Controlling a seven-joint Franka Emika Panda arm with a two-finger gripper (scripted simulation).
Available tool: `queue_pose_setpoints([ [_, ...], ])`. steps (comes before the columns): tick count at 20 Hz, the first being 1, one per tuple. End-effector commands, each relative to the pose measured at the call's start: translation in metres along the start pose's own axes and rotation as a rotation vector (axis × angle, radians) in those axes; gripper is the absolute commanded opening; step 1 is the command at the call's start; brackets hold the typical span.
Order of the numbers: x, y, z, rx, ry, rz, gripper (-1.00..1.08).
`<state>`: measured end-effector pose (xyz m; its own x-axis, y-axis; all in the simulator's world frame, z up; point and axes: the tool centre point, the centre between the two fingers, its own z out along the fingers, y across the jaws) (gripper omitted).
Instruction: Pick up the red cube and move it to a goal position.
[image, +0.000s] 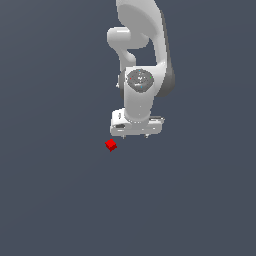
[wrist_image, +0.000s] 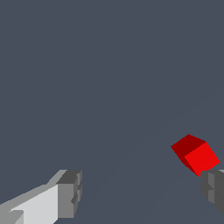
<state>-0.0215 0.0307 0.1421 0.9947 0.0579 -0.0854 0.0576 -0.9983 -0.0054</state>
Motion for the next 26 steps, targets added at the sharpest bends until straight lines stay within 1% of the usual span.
queue_pose_setpoints([
  [1,0.000,0.000,0.000,0.000,0.000,0.000,1.00],
  [7,-0.002,0.003,0.004,-0.001,0.003,-0.020,1.00],
  [13,-0.009,0.013,0.015,-0.004,0.010,-0.080,1.00],
  [19,-0.017,0.030,0.035,-0.009,0.022,-0.179,1.00],
  [26,-0.026,0.056,0.063,-0.017,0.041,-0.324,1.00],
])
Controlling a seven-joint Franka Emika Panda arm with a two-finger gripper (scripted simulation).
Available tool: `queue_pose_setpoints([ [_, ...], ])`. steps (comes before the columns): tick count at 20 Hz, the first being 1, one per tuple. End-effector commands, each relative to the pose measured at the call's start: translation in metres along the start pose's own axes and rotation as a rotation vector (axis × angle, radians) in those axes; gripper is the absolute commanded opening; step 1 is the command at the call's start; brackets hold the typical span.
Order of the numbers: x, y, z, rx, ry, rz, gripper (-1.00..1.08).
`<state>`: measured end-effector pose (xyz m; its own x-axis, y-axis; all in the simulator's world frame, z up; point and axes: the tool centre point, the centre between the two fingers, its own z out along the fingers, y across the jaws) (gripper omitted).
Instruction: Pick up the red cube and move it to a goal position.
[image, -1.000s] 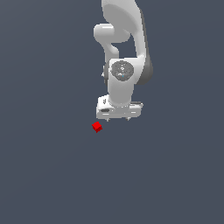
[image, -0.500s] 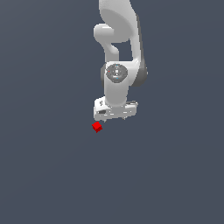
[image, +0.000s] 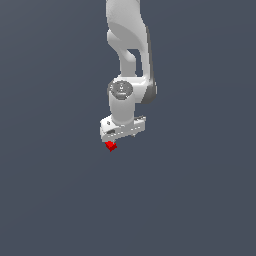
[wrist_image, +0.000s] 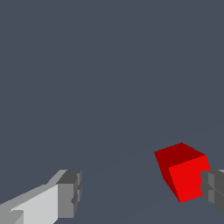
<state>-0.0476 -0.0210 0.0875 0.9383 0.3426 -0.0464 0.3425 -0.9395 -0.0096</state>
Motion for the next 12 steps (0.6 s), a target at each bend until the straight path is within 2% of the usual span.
queue_pose_setpoints([
  [1,-0.006,0.009,0.010,-0.003,0.007,-0.053,1.00],
  [12,-0.020,0.046,0.050,-0.013,0.033,-0.255,1.00],
])
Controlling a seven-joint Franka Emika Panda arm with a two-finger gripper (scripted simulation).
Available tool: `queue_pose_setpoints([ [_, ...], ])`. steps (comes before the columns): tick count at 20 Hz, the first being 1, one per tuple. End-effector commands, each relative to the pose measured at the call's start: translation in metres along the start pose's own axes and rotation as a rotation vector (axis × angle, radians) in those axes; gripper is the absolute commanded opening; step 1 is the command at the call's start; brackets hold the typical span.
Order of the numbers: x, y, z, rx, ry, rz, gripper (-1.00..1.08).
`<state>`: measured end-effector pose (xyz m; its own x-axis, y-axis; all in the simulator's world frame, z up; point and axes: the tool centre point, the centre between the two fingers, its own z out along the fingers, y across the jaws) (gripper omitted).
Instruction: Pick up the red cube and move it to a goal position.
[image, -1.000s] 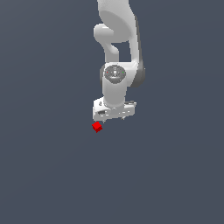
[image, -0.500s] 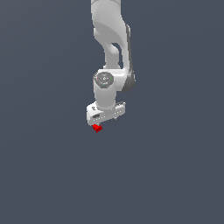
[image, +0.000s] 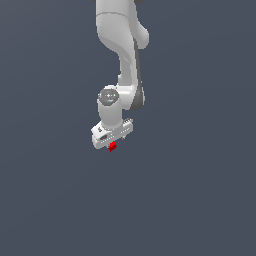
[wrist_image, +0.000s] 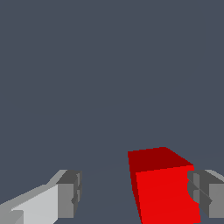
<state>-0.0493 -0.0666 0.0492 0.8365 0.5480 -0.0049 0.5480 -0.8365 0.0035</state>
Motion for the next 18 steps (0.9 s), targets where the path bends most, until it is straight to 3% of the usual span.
queue_pose_setpoints([
  [1,-0.007,0.004,0.014,0.006,-0.005,-0.038,1.00],
  [13,-0.013,0.018,0.029,0.003,0.005,-0.114,1.00],
  [14,-0.013,0.018,0.029,0.003,0.005,-0.114,-1.00],
  [18,-0.013,0.018,0.029,0.003,0.005,-0.114,-1.00],
])
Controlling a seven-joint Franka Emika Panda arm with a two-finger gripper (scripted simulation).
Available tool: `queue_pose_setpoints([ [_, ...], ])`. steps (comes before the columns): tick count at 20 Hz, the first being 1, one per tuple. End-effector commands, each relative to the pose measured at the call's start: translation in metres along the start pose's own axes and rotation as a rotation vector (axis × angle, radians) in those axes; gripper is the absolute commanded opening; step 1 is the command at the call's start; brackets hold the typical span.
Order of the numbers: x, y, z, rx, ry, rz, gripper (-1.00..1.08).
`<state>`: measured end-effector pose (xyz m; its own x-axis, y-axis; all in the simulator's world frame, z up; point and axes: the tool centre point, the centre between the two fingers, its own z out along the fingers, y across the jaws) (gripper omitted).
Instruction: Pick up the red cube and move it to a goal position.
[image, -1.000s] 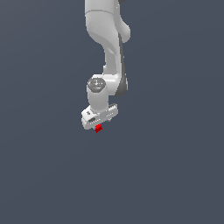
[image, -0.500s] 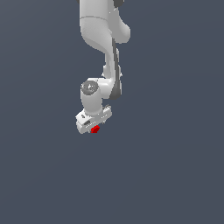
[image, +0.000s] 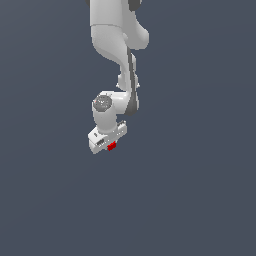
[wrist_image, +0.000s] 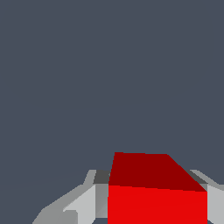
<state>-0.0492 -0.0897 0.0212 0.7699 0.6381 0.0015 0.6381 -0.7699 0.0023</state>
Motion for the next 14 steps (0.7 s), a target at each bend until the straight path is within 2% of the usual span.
queue_pose_setpoints([
  [1,0.000,-0.001,0.001,0.002,-0.001,-0.002,-1.00],
  [14,0.003,-0.004,-0.017,0.000,0.000,0.000,-1.00],
])
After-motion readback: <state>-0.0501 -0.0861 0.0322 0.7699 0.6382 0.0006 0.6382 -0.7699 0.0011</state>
